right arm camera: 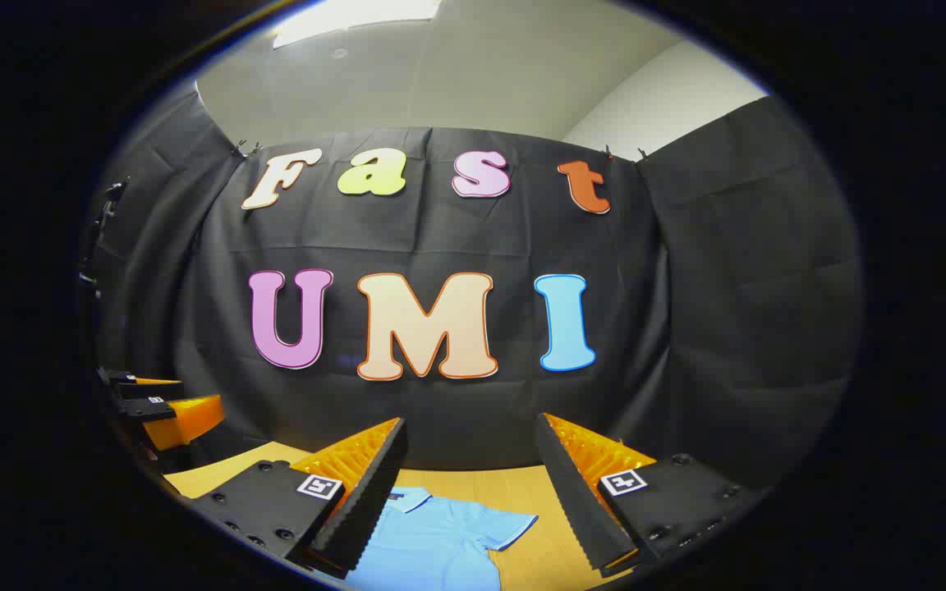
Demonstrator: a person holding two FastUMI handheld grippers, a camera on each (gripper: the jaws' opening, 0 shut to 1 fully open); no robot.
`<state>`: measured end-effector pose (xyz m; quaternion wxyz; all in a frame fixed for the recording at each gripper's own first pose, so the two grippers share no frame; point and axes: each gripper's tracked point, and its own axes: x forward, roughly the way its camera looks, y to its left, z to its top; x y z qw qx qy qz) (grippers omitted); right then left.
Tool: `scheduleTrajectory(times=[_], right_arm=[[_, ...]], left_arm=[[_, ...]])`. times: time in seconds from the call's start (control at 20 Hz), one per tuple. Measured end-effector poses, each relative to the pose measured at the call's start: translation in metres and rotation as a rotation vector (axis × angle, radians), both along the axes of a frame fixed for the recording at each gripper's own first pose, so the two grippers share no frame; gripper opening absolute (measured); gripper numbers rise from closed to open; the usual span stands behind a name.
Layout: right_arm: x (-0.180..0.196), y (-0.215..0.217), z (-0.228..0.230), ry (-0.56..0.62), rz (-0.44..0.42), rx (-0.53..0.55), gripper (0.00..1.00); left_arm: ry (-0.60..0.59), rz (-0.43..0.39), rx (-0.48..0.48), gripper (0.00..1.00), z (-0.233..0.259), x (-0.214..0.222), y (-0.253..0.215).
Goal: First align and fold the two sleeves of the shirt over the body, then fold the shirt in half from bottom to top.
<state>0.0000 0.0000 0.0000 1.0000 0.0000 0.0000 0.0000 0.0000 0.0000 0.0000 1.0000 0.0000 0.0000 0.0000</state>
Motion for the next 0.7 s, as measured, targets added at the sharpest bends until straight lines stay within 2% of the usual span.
scheduleTrajectory(times=[0.45,0.7], right_arm=[[0.016,0.001,-0.012,0.020,-0.002,-0.019,0.98],[0.022,0.000,-0.015,0.025,-0.006,-0.021,0.98]], left_arm=[[0.012,0.027,0.000,0.97,-0.006,0.011,0.013],[0.016,0.015,0.005,0.97,-0.006,0.018,0.009]])
